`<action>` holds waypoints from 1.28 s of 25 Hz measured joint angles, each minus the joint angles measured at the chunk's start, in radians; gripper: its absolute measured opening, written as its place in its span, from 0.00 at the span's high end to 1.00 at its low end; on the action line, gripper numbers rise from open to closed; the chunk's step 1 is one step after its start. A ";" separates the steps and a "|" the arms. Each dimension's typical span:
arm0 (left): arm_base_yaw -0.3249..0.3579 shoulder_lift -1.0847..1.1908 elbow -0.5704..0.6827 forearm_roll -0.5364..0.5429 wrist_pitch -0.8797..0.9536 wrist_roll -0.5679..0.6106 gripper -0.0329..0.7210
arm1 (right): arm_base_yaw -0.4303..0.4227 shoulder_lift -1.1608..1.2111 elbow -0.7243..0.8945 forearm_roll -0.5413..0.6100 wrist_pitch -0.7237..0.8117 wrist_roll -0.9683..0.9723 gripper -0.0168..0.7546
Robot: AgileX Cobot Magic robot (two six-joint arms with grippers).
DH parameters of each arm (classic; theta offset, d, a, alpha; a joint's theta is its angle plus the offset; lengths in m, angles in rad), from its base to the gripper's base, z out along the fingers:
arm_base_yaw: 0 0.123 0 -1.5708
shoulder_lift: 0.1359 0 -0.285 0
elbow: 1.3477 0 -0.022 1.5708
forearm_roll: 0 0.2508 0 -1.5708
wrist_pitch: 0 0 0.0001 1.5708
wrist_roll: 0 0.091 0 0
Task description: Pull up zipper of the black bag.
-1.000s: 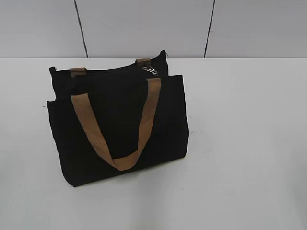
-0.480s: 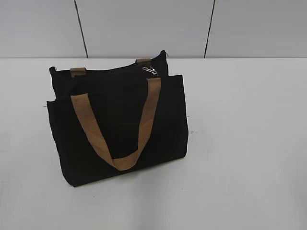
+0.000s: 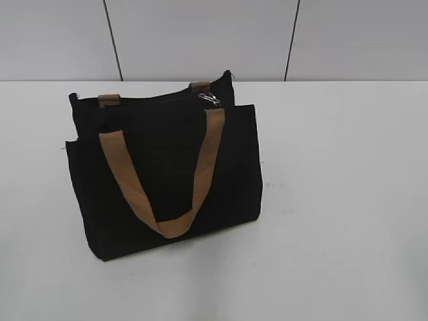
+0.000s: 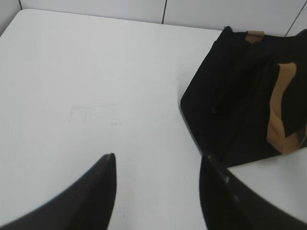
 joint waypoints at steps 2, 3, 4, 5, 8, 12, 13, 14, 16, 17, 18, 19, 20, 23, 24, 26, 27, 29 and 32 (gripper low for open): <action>0.000 -0.001 0.000 0.000 -0.002 0.000 0.40 | 0.000 0.000 0.000 0.000 -0.001 0.000 0.32; 0.000 -0.001 0.000 0.000 -0.003 0.000 0.40 | 0.000 0.000 0.000 0.000 -0.001 0.000 0.32; 0.000 -0.001 0.000 0.000 -0.003 0.000 0.40 | 0.000 0.000 0.000 0.000 -0.001 0.000 0.32; 0.000 -0.002 0.000 0.000 -0.004 0.000 0.40 | 0.000 0.000 0.000 0.000 -0.001 0.000 0.32; 0.000 -0.002 0.000 0.000 -0.004 0.000 0.40 | 0.000 0.000 0.000 0.000 -0.003 0.000 0.32; 0.000 -0.003 0.000 0.000 -0.006 0.000 0.40 | 0.000 0.000 0.001 0.000 -0.006 0.000 0.32; 0.000 -0.003 0.000 0.000 -0.006 0.000 0.40 | 0.000 0.000 0.001 -0.001 -0.006 0.000 0.32; 0.000 -0.003 0.000 0.001 -0.006 0.000 0.40 | 0.000 0.000 0.001 -0.001 -0.006 0.000 0.32; 0.000 -0.003 0.000 0.001 -0.006 0.000 0.40 | -0.002 0.000 0.001 -0.001 -0.007 0.000 0.32; 0.000 -0.003 0.000 0.001 -0.006 0.000 0.40 | -0.002 0.000 0.001 -0.001 -0.007 0.000 0.32; 0.000 -0.003 0.000 0.001 -0.006 0.000 0.40 | -0.002 0.000 0.001 -0.001 -0.007 0.000 0.32; 0.000 -0.003 0.000 0.001 -0.006 0.000 0.40 | -0.002 0.000 0.001 -0.001 -0.007 0.000 0.32; 0.000 -0.003 0.000 0.001 -0.006 0.000 0.40 | -0.002 0.000 0.001 -0.001 -0.007 0.000 0.32; 0.000 -0.003 0.000 0.001 -0.006 0.000 0.40 | -0.002 0.000 0.001 -0.001 -0.007 0.000 0.32; 0.000 -0.003 0.000 0.001 -0.006 0.000 0.40 | -0.002 0.000 0.001 -0.001 -0.007 0.000 0.32; 0.000 -0.003 0.000 0.001 -0.006 0.000 0.40 | -0.002 0.000 0.001 -0.001 -0.007 0.000 0.32; 0.000 -0.003 0.000 0.001 -0.006 0.000 0.40 | -0.002 0.000 0.001 -0.001 -0.007 0.000 0.32; 0.000 -0.003 0.000 0.001 -0.006 0.000 0.40 | -0.002 0.000 0.001 -0.001 -0.007 0.000 0.32; 0.000 -0.003 0.000 0.001 -0.006 0.000 0.40 | -0.002 0.000 0.001 -0.001 -0.007 0.000 0.32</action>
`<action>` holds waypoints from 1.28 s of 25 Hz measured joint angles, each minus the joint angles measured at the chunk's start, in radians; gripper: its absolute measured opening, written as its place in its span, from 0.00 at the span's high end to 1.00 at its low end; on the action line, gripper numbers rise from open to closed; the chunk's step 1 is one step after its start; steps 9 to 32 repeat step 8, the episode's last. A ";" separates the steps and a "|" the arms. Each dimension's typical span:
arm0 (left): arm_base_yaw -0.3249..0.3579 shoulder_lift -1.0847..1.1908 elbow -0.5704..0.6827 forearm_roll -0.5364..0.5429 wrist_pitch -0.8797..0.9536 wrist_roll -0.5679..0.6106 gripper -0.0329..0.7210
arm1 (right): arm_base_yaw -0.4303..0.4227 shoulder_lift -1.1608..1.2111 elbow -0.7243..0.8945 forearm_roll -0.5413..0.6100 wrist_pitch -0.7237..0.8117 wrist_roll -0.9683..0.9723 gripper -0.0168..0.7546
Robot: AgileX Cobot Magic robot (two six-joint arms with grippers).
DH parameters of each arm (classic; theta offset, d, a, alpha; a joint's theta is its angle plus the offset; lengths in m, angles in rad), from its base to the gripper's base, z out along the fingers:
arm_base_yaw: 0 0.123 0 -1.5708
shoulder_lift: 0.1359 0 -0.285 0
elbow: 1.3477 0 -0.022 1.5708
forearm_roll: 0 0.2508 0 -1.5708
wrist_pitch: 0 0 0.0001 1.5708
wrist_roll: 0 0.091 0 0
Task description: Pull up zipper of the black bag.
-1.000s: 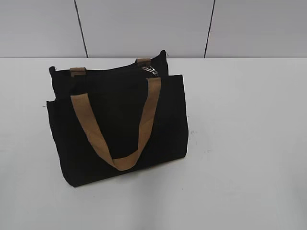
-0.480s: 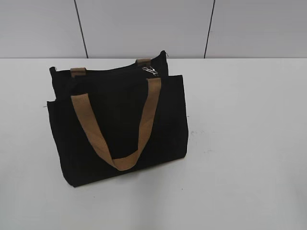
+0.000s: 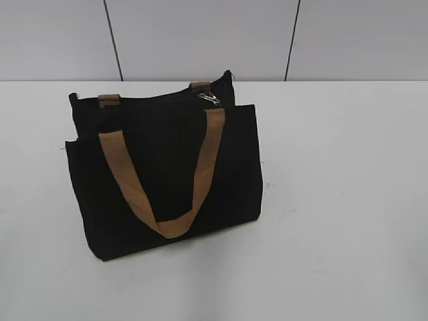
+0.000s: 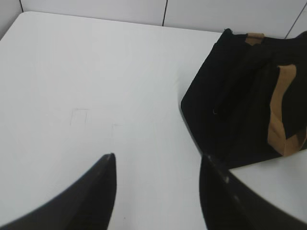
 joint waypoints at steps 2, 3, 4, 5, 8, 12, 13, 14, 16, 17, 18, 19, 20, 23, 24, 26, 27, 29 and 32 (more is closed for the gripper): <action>0.000 0.000 0.000 0.000 0.000 0.000 0.40 | 0.000 0.000 0.000 0.000 0.000 0.000 0.32; 0.000 0.000 0.000 0.000 0.000 0.000 0.40 | 0.000 0.000 0.000 0.000 0.000 0.000 0.32; 0.000 0.000 0.000 0.000 0.000 0.000 0.40 | 0.000 0.000 0.000 0.000 0.000 0.000 0.32; 0.000 0.000 0.000 0.000 0.000 0.000 0.40 | 0.000 0.000 0.000 0.000 0.000 0.000 0.32; 0.000 0.000 0.000 0.000 0.000 0.000 0.40 | 0.000 0.000 0.000 0.000 0.000 0.000 0.32; 0.000 0.000 0.000 0.000 0.000 0.000 0.40 | 0.000 0.000 0.000 0.000 0.000 0.000 0.32; 0.000 0.000 0.000 0.000 0.000 0.000 0.40 | 0.000 0.000 0.000 0.000 0.000 0.000 0.32; 0.000 0.000 0.000 0.000 0.000 0.000 0.40 | 0.000 0.000 0.000 0.000 0.000 0.000 0.32; 0.000 0.000 0.000 0.000 0.000 0.000 0.40 | 0.000 0.000 0.000 0.000 0.000 0.000 0.32; 0.000 0.000 0.000 0.000 0.000 0.000 0.40 | 0.000 0.000 0.000 0.000 0.000 0.000 0.32; 0.000 0.000 0.000 0.000 0.000 0.000 0.40 | 0.000 0.000 0.000 0.000 0.000 0.000 0.32; 0.000 0.000 0.000 0.000 0.000 0.000 0.40 | 0.000 0.000 0.000 0.000 0.000 0.000 0.32; 0.000 0.000 0.000 0.000 0.000 0.000 0.40 | 0.000 0.000 0.000 0.000 0.000 0.000 0.32; 0.000 0.000 0.000 0.000 0.000 0.000 0.40 | 0.000 0.000 0.000 0.000 0.000 0.000 0.32; 0.000 0.000 0.000 0.000 0.000 0.000 0.40 | 0.000 0.000 0.000 0.000 0.000 0.000 0.32; 0.000 0.000 0.000 0.000 0.000 0.000 0.40 | 0.000 0.000 0.000 0.000 0.000 0.000 0.32; 0.000 0.000 0.000 0.000 0.000 0.000 0.40 | 0.000 0.000 0.000 0.000 0.000 0.000 0.32; 0.000 0.000 0.000 0.000 0.000 0.000 0.40 | 0.000 0.000 0.000 0.000 0.000 0.000 0.32; 0.000 0.000 0.000 0.000 0.000 0.000 0.40 | 0.000 0.000 0.000 0.000 0.000 0.000 0.32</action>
